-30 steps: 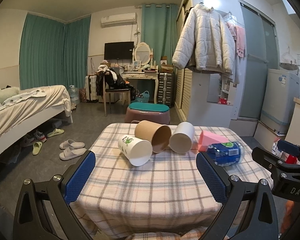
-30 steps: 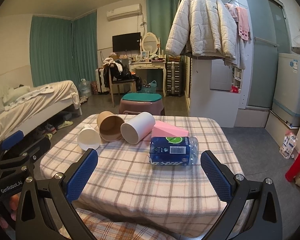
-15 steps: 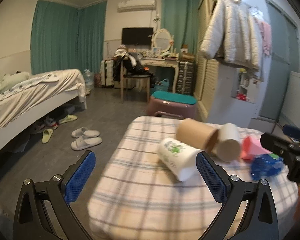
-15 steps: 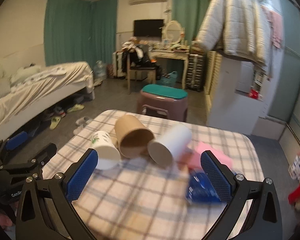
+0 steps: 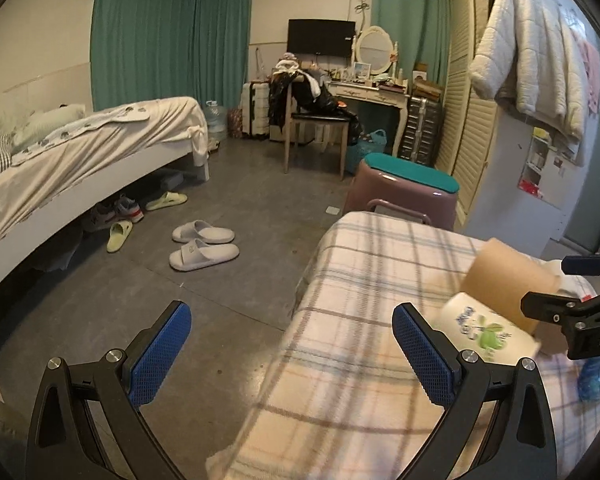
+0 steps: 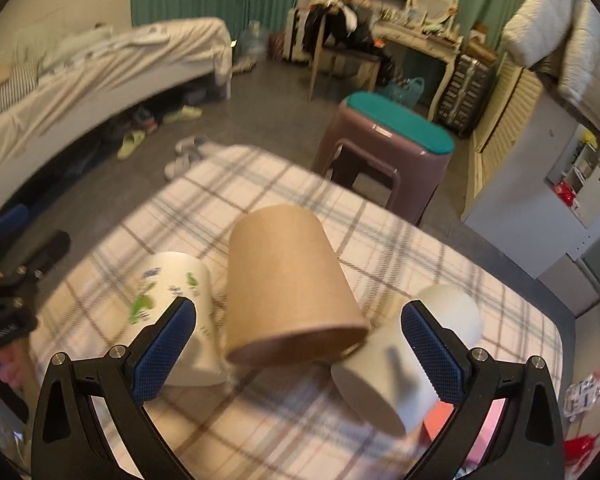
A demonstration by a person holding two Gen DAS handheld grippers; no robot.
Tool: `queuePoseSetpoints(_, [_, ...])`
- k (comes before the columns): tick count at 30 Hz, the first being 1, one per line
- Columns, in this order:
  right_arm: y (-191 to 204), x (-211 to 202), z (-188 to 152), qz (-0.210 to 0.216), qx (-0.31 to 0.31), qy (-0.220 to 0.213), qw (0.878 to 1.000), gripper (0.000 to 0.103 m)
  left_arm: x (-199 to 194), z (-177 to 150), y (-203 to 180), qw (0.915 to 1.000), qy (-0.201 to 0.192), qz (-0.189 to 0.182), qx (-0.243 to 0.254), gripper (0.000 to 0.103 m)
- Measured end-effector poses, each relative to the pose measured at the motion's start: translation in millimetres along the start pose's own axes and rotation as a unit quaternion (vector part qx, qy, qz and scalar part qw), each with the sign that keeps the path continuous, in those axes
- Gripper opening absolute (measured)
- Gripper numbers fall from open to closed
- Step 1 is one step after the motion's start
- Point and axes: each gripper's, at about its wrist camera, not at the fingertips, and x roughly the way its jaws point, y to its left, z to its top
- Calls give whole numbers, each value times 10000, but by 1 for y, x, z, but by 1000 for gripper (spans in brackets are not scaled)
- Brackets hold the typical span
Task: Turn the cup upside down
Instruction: 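Reach the right gripper to the brown kraft cup and grasp it, then lift the brown cup with the right gripper toward the left gripper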
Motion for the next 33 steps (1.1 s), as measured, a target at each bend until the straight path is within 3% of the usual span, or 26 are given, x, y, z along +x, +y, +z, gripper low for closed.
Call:
queuePoseSetpoints(5, [-2, 18, 6, 125, -85, 204, 9997, 103, 9, -5, 3, 9999, 115, -68, -27, 103])
queuePoseSetpoints(11, [-5, 40, 5, 392, -64, 567, 9976, 90, 15, -8, 3, 9997, 228, -98, -17, 103])
queuePoseSetpoints(17, [-8, 36, 5, 396, 67, 425, 9983, 86, 0, -10, 1, 9998, 190, -101, 11, 103])
queuePoseSetpoints(25, [-4, -55, 12, 6, 184, -587, 9981, 85, -26, -10, -5, 9999, 66, -133, -3, 103])
queuePoseSetpoints(33, [8, -135, -26, -414, 482, -759, 9951, 85, -75, -12, -8, 9990, -234, -373, -23, 103])
